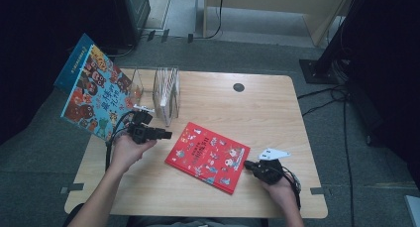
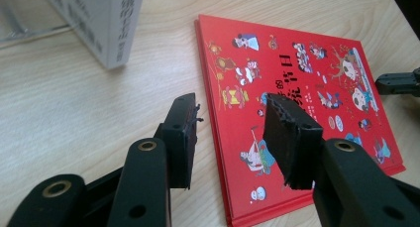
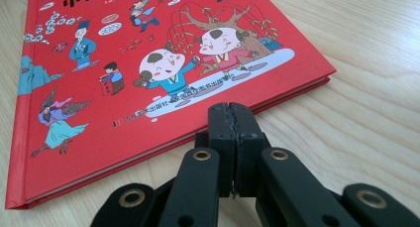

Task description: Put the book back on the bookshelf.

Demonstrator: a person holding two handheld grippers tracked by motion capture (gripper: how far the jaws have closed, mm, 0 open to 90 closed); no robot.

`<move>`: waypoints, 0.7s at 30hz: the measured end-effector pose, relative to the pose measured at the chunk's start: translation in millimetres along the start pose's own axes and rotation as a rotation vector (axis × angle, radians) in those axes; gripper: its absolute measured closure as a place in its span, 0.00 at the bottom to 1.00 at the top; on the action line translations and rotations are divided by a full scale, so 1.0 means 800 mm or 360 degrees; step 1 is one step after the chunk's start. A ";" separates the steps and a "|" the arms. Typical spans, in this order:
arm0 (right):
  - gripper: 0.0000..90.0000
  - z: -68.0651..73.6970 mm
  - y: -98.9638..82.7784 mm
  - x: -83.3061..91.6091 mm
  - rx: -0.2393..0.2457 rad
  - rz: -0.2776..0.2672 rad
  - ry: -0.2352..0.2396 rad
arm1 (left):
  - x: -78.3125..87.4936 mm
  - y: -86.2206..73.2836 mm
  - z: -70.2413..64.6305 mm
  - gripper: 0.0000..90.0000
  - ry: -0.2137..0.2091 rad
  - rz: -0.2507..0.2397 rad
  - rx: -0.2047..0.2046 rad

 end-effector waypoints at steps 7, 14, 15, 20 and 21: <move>0.99 0.006 0.013 -0.016 0.0060 0.0010 0.0058 | 0.000 -0.027 0.009 0.73 0.0034 -0.0006 0.0040; 0.98 -0.002 0.029 -0.020 0.0038 -0.0053 0.0065 | 0.006 -0.050 0.006 0.71 0.0070 -0.0032 0.0048; 0.99 -0.007 0.032 -0.020 0.0013 -0.0079 0.0049 | 0.006 -0.052 0.006 0.72 0.0070 -0.0032 0.0044; 1.00 -0.020 0.042 -0.024 -0.0029 -0.0085 -0.0014 | 0.007 -0.066 0.002 0.76 0.0095 -0.0021 0.0037; 1.00 -0.021 0.042 -0.025 -0.0031 -0.0096 -0.0023 | 0.007 -0.068 0.001 0.77 0.0097 -0.0022 0.0041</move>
Point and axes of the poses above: each handheld gripper's, and its own axes: x roughly backward along the jaws, y roughly out of its top, z roughly to its left, the point moved 1 cm from there along -x, roughly forward along the jaws, and after that the axes turned 2 degrees about -y, right-handed, at the moved point
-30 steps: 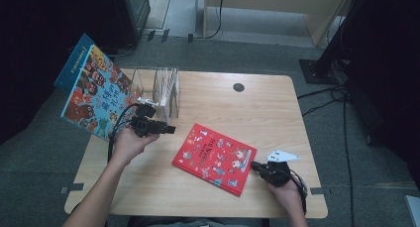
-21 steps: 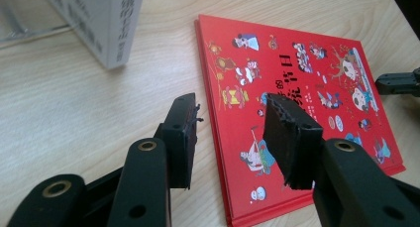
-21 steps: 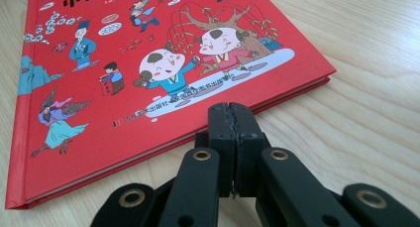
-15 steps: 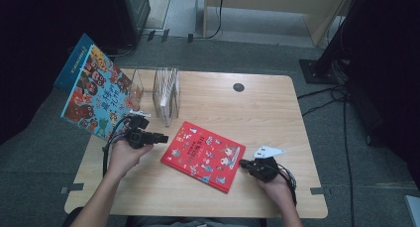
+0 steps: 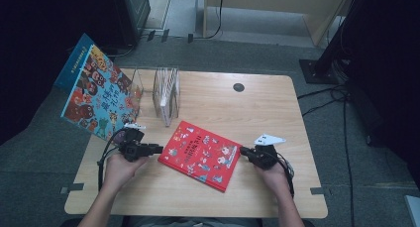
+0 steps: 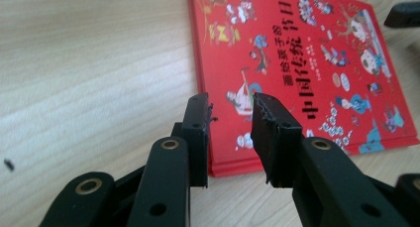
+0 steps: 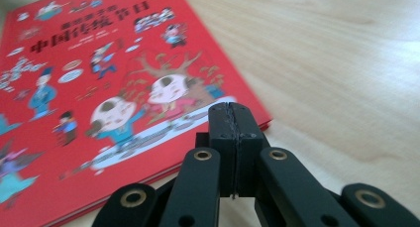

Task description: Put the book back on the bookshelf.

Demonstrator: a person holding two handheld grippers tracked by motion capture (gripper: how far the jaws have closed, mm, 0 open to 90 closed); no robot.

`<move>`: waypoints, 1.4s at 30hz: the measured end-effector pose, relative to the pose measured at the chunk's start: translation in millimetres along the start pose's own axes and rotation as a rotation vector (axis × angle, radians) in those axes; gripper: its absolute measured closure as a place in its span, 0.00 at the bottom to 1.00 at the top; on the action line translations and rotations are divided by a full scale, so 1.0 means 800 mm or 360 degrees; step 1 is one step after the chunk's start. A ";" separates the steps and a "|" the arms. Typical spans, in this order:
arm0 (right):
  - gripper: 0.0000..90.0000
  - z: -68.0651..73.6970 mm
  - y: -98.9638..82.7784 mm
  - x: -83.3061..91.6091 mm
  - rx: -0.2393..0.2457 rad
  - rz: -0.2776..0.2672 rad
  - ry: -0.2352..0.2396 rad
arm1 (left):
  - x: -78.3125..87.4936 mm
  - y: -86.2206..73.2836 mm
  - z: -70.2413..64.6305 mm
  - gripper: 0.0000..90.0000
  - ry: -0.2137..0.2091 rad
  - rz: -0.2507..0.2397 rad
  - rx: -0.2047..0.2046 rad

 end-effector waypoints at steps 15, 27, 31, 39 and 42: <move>1.00 -0.026 0.016 -0.017 -0.0062 -0.0004 -0.0055 | -0.002 -0.034 -0.017 0.84 0.0023 0.0027 0.0028; 0.99 -0.030 0.023 -0.037 -0.0049 0.0040 -0.0047 | -0.020 -0.044 -0.024 0.86 0.0014 0.0064 0.0002; 0.99 -0.030 0.020 -0.036 -0.0064 0.0058 -0.0040 | -0.024 -0.040 -0.024 0.85 0.0039 0.0037 -0.0016; 0.99 -0.023 0.013 -0.028 -0.0041 0.0085 -0.0040 | -0.039 -0.028 -0.023 0.84 0.0030 0.0030 -0.0009; 0.99 -0.019 0.008 -0.025 -0.0022 0.0075 -0.0039 | -0.045 -0.023 -0.026 0.84 -0.0010 0.0035 -0.0007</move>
Point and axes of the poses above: each handheld gripper's, and its own axes: x roughly backward along the jaws, y roughly out of its top, z roughly to its left, the point moved 1 cm from there along -x, roughly forward along the jaws, and after that the axes turned 2 degrees about -y, right-handed, at the moved point
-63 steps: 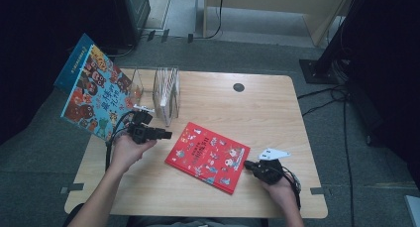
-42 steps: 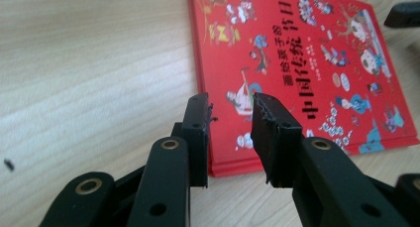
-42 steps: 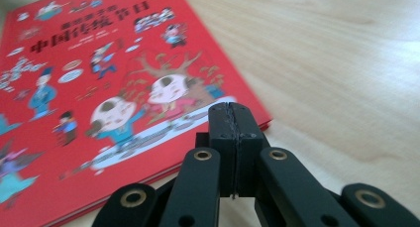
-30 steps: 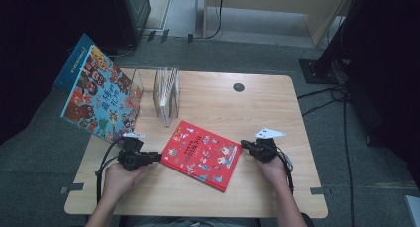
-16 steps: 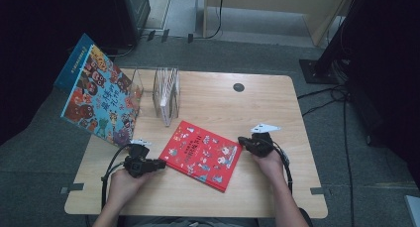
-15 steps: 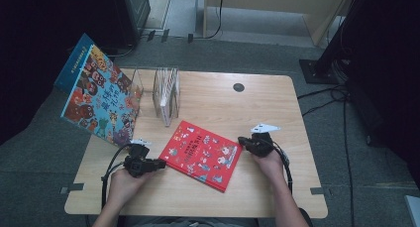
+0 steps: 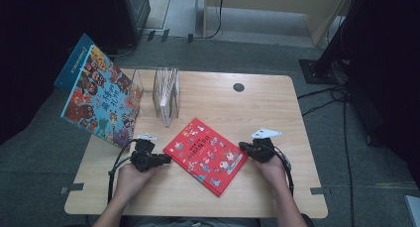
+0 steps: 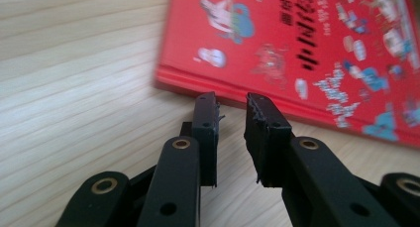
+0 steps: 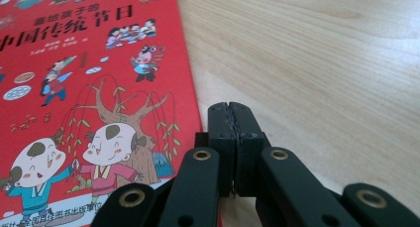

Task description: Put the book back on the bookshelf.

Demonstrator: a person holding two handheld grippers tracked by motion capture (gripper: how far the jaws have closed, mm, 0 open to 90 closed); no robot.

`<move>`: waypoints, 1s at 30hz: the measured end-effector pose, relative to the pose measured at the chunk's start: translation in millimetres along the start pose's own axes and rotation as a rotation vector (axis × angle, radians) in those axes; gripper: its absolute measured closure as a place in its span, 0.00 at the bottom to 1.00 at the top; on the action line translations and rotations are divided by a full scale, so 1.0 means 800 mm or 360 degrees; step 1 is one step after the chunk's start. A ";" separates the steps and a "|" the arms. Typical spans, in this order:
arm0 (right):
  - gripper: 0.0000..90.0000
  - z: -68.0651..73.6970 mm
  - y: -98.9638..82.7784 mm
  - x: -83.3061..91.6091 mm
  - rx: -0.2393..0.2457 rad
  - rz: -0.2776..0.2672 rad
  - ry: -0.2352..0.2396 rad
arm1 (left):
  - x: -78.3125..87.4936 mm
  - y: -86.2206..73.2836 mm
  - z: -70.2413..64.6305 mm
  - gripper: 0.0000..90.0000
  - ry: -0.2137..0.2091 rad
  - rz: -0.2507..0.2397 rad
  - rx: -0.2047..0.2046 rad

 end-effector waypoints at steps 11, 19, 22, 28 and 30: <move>0.99 0.020 -0.012 0.009 0.0044 -0.0006 -0.0013 | -0.024 0.022 -0.013 0.85 -0.0018 0.0011 -0.0067; 0.99 0.033 -0.020 0.016 0.0023 -0.0004 -0.0054 | -0.033 0.036 -0.014 0.85 -0.0018 0.0015 -0.0073; 1.00 0.037 -0.022 0.017 0.0008 -0.0010 -0.0065 | -0.037 0.042 -0.014 0.87 -0.0018 0.0013 -0.0076; 1.00 0.043 -0.027 0.021 -0.0002 -0.0015 -0.0086 | -0.043 0.051 -0.012 0.88 -0.0028 0.0006 -0.0068; 1.00 0.045 -0.027 0.021 -0.0009 -0.0019 -0.0095 | -0.045 0.054 -0.011 0.88 -0.0027 0.0005 -0.0074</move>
Point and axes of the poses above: each handheld gripper's, and its own axes: x roughly backward along the jaws, y roughly out of its top, z roughly to its left, the point moved 1 cm from there along -x, roughly forward along the jaws, and after that the axes turned 2 degrees about -y, right-handed, at the moved point
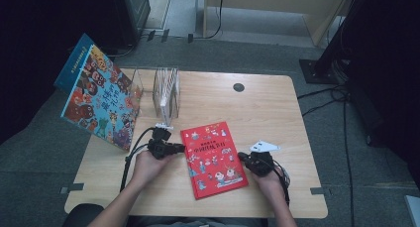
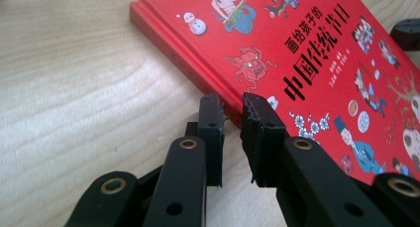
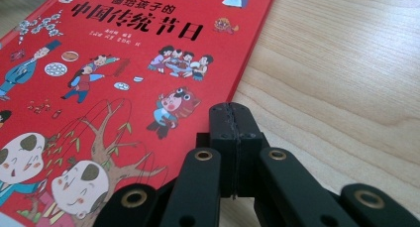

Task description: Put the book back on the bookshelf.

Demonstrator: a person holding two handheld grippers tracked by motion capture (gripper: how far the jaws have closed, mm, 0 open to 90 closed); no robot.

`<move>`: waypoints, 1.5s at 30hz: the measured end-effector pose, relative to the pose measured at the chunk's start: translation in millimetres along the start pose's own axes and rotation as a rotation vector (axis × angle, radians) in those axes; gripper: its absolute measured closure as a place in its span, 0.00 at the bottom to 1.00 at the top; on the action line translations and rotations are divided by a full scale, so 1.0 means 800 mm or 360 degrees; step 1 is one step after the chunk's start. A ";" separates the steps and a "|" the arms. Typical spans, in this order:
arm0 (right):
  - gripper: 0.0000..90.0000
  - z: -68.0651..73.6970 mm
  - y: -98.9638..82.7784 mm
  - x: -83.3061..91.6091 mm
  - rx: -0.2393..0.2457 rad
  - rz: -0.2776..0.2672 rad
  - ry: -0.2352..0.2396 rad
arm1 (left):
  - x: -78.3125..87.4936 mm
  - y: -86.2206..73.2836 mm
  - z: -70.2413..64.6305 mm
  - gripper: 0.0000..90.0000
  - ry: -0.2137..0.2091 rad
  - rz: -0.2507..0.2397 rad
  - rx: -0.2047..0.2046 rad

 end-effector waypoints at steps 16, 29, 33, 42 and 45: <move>1.00 0.006 -0.002 0.000 -0.0015 -0.0013 -0.0020 | -0.007 0.010 0.007 0.90 -0.0035 -0.0027 0.0031; 1.00 0.008 -0.001 -0.002 -0.0013 -0.0020 -0.0036 | -0.010 0.010 0.005 0.95 0.0010 -0.0041 -0.0007; 1.00 0.008 -0.001 -0.002 -0.0017 -0.0021 -0.0033 | -0.010 0.011 0.006 0.95 0.0007 -0.0049 0.0003; 0.92 0.002 0.003 0.005 -0.0055 -0.0100 -0.0011 | -0.001 0.004 -0.005 0.93 -0.0006 -0.0048 -0.0027; 0.90 0.005 0.006 0.005 -0.0054 -0.0104 0.0007 | 0.002 -0.003 -0.011 0.92 -0.0009 -0.0044 -0.0034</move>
Point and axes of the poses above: each handheld gripper's, and its own axes: x roughly backward along the jaws, y roughly out of its top, z roughly to its left, the point moved 1 cm from there along -x, roughly forward along the jaws, and after that the axes turned 2 degrees about -y, right-handed, at the moved point
